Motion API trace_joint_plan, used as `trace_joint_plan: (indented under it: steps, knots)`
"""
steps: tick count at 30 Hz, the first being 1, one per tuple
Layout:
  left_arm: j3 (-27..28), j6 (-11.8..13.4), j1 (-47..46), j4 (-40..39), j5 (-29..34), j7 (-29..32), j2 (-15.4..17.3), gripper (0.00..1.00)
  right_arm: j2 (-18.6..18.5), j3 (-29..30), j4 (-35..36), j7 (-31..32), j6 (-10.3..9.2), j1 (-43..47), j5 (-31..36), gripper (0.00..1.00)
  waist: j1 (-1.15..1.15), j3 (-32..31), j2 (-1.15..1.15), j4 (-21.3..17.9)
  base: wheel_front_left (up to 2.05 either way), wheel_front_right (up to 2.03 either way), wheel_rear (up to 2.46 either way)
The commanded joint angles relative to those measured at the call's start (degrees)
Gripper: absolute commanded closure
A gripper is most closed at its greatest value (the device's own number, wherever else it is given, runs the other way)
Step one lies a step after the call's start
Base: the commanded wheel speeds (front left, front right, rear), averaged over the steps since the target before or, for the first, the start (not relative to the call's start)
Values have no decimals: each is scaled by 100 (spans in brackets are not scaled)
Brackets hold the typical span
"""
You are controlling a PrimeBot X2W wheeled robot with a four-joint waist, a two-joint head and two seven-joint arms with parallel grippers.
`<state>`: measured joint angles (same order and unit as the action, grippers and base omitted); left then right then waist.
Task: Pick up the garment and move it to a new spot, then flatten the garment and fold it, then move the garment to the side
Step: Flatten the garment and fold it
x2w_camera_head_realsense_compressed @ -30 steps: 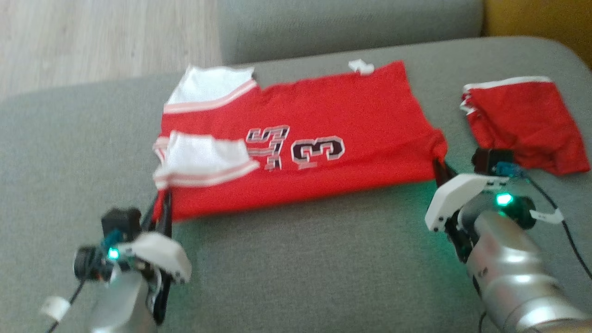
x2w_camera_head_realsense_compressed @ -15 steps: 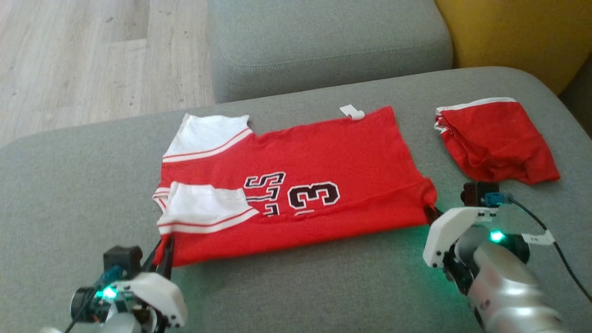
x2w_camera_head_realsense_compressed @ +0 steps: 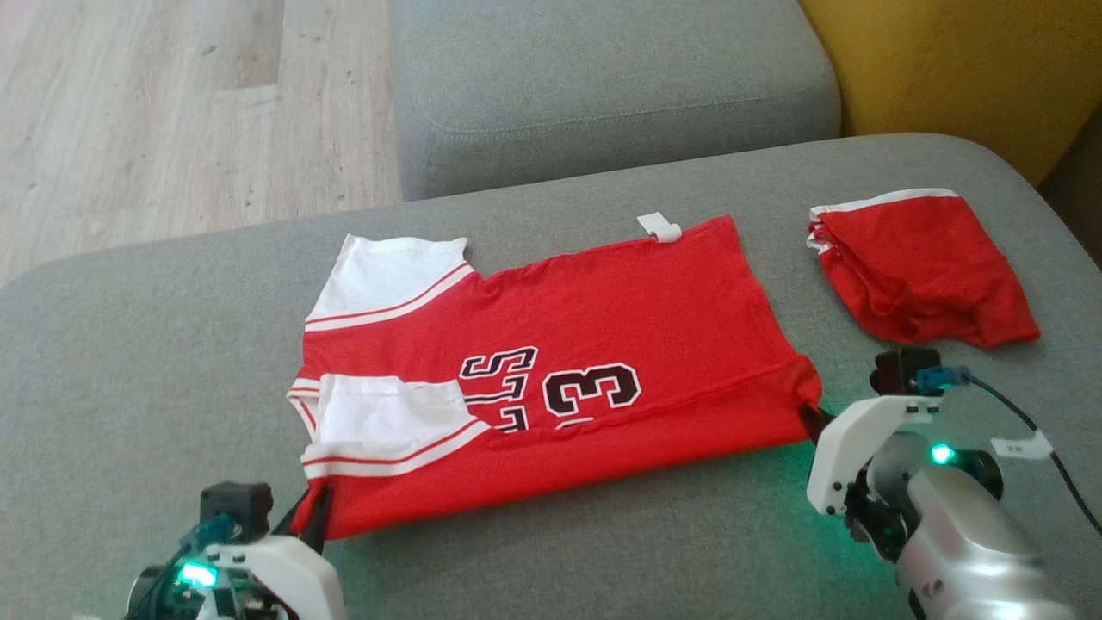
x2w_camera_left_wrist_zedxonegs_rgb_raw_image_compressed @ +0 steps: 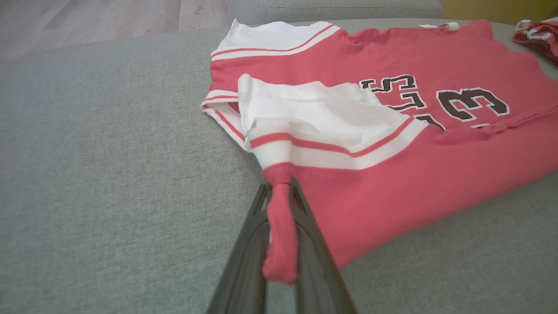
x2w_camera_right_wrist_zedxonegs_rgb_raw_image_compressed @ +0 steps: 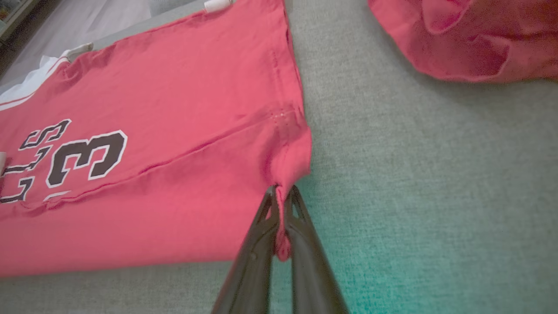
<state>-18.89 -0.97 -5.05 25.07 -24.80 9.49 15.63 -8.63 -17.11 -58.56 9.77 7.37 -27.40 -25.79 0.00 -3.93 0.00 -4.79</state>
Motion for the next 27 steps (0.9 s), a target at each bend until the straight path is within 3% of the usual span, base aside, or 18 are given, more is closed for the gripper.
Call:
trace_joint_plan:
  steps: [1,2,3,4,5,10,13,16,20,27]
  knots:
    - [197,56,-175,-242,-23,25,196,100,-61,-89,230,21,12,-82,-77,100,0,14,0,-1,0,0,0]
    - [201,91,-155,-297,-19,46,205,100,-49,-27,285,44,12,-46,-152,100,0,26,0,-2,0,0,0]
    - [209,136,-146,-355,-2,31,212,89,-52,43,349,11,12,-26,-193,78,0,43,0,-1,0,0,0]
    - [223,189,-147,-404,17,-5,211,26,-65,92,411,-41,12,-9,-187,10,0,63,0,5,0,0,0]
    - [235,236,-154,-440,33,-42,206,0,-67,134,456,-54,12,12,-185,0,0,82,0,12,0,0,0]
    - [420,471,-309,-598,92,-581,148,0,-41,468,794,-466,12,64,-146,0,0,199,0,41,0,0,0]
    - [627,701,-459,-604,151,-1153,86,0,20,735,1080,-1028,12,61,-61,0,0,298,0,55,0,0,0]
    - [771,768,-631,-599,150,-1818,-40,0,47,779,1417,-1689,12,96,198,0,0,391,0,55,0,0,0]
    - [860,582,-820,-638,104,-2352,-227,0,134,791,1908,-2330,12,216,477,0,0,502,0,56,0,0,0]
    - [1194,246,-856,-1162,461,-2446,-631,0,442,1175,3149,-2474,12,659,1051,0,0,802,0,23,0,0,0]
